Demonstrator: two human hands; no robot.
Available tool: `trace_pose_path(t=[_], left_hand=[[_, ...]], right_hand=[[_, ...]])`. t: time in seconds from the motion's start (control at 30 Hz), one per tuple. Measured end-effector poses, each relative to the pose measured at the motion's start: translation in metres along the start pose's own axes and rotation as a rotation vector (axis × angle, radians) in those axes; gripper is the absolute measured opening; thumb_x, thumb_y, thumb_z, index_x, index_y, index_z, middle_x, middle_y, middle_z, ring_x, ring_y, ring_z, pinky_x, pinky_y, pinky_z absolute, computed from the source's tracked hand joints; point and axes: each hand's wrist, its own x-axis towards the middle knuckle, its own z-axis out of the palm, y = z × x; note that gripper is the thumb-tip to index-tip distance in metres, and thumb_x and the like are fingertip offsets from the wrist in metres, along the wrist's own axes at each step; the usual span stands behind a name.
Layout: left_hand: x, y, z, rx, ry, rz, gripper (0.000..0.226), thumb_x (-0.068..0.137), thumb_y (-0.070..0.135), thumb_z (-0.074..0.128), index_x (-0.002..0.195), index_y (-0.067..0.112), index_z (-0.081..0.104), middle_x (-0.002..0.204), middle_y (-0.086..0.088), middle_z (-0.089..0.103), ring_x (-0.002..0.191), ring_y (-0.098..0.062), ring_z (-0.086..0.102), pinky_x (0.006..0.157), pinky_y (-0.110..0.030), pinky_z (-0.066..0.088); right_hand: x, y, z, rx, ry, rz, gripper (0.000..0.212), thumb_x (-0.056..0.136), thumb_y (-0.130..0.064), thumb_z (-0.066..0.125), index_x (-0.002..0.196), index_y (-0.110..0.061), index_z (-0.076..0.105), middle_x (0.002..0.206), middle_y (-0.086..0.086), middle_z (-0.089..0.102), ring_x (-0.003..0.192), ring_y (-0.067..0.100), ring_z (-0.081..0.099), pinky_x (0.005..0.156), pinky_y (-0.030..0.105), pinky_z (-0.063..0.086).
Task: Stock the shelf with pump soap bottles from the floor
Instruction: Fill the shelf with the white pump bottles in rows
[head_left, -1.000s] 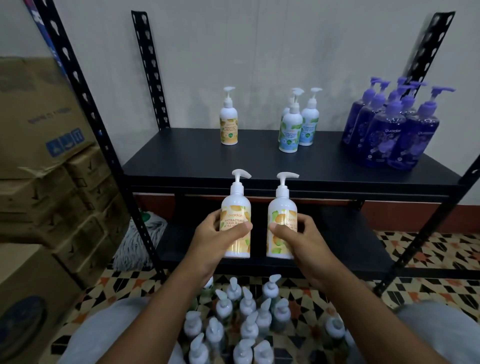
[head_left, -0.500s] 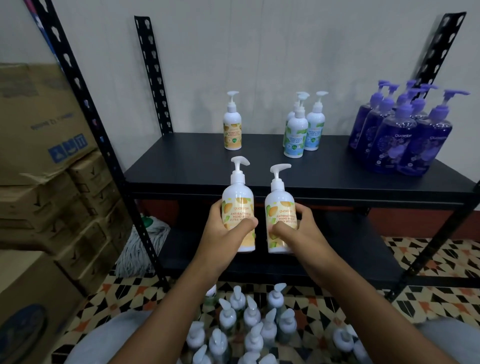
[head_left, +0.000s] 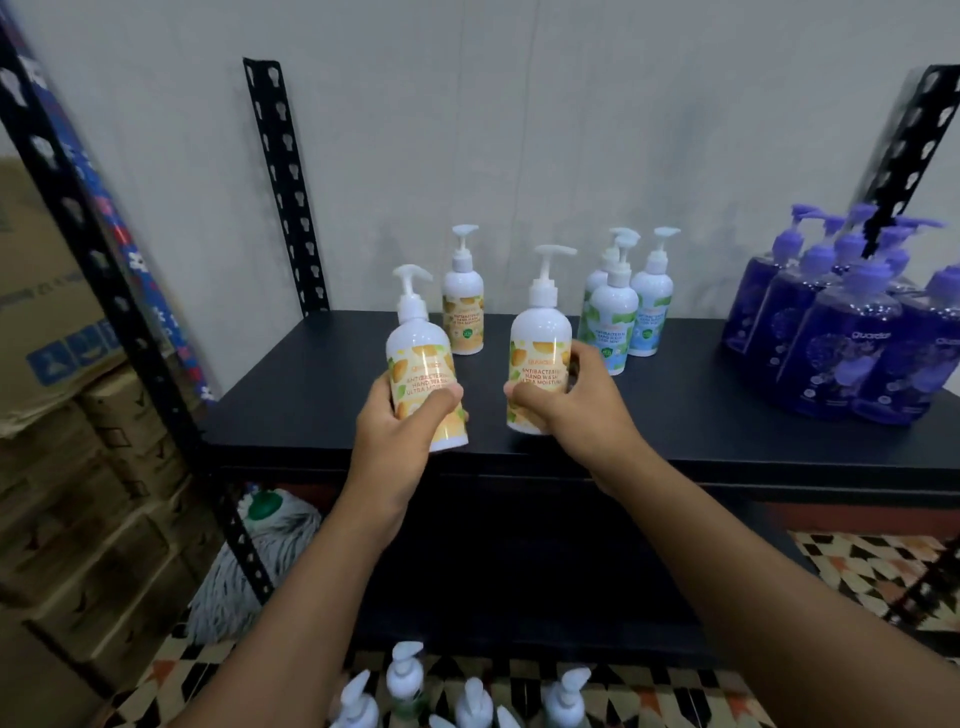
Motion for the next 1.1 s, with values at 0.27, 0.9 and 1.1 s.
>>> trace_pose_path(t=[0.27,0.9,1.1], left_hand=[[0.015,-0.008,0.001,-0.001,0.030,0.004,0.045,0.076,0.035,0.081,0.116,0.023,0.063,0.105,-0.007,0.074,0.094,-0.026,0.076,0.087,-0.051,0.061],[0.021,-0.010,-0.004,0.068,0.063,0.073,0.031,0.085,0.024,0.080,0.111,0.021,0.063,0.105,-0.007,0.072,0.094,-0.025,0.073,0.075,-0.032,0.062],[0.025,-0.013,0.000,0.058,0.072,0.082,0.031,0.084,0.024,0.081,0.109,0.025,0.063,0.104,-0.007,0.072,0.093,-0.025,0.074,0.079,-0.039,0.064]], right_hand=[[0.037,0.021,0.021,-0.127,0.013,-0.056,0.074,0.080,-0.028,0.086,0.139,-0.025,0.042,0.106,-0.024,0.055,0.101,0.003,0.058,0.086,0.025,0.047],[0.098,0.028,0.042,-0.430,0.081,-0.003,0.070,0.077,-0.025,0.086,0.131,-0.013,0.043,0.131,0.007,0.060,0.118,0.025,0.060,0.085,0.033,0.048],[0.126,0.028,0.053,-0.471,0.110,0.043,0.065,0.080,-0.024,0.084,0.129,-0.011,0.043,0.133,0.010,0.060,0.122,0.030,0.059,0.095,0.041,0.051]])
